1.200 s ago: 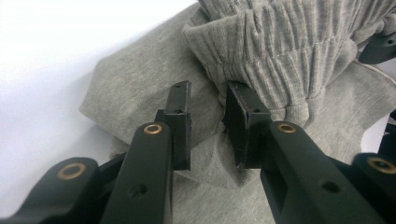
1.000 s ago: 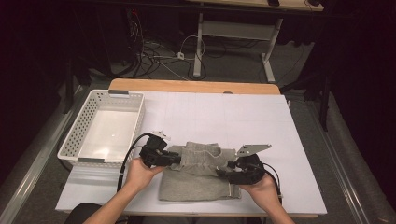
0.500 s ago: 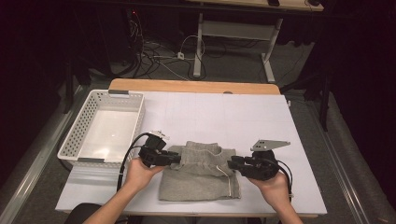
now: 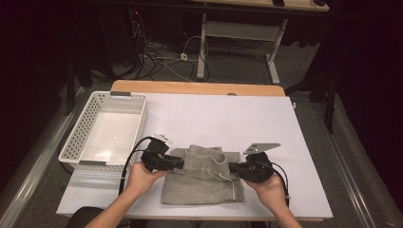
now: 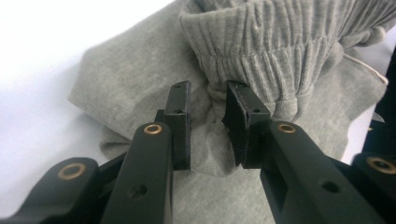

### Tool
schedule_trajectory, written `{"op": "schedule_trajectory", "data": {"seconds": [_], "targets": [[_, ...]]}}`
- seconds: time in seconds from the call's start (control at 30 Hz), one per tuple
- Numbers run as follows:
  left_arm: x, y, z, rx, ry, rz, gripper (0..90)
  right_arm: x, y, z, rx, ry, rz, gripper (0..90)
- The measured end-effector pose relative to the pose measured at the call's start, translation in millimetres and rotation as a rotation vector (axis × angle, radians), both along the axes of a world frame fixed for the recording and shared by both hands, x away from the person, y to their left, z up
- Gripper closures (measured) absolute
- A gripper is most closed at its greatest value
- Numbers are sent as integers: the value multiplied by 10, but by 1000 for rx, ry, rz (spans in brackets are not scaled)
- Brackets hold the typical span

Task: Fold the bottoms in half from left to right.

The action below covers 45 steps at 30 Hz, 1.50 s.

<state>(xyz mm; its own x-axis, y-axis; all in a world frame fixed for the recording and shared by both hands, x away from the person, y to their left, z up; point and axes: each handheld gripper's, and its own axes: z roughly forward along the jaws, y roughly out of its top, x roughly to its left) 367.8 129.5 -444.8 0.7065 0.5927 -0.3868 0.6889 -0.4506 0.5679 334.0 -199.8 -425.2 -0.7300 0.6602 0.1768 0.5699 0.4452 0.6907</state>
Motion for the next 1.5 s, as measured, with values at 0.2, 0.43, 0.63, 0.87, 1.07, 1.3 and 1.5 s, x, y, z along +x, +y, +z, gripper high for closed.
{"op": "schedule_trajectory", "data": {"seconds": [0.2, 0.43, 0.63, 0.87, 1.07, 1.3, 1.5], "targets": [[-106, 17, 22, 4, -3, -35, 693, -90, -45, -16, 5, 15, 27, 864], [-179, 31, 40, -1, -2, -54, 693, -120, -23, -51, -14, 25, 42, 859], [-259, 30, 38, 0, 2, -78, 693, -160, -6, -80, -33, 34, 61, 857], [-281, 54, 81, 0, -27, -51, 667, -186, 3, -129, -48, 45, 67, 852], [-219, 80, 99, -7, -50, 8, 647, -188, 7, -134, -53, 47, 72, 852], [-233, -9, 42, 28, -38, -24, 646, -192, 20, -142, -67, 46, 79, 850], [-279, -125, -21, 78, -39, -58, 622, -192, 19, -146, -78, 35, 71, 835]]}}
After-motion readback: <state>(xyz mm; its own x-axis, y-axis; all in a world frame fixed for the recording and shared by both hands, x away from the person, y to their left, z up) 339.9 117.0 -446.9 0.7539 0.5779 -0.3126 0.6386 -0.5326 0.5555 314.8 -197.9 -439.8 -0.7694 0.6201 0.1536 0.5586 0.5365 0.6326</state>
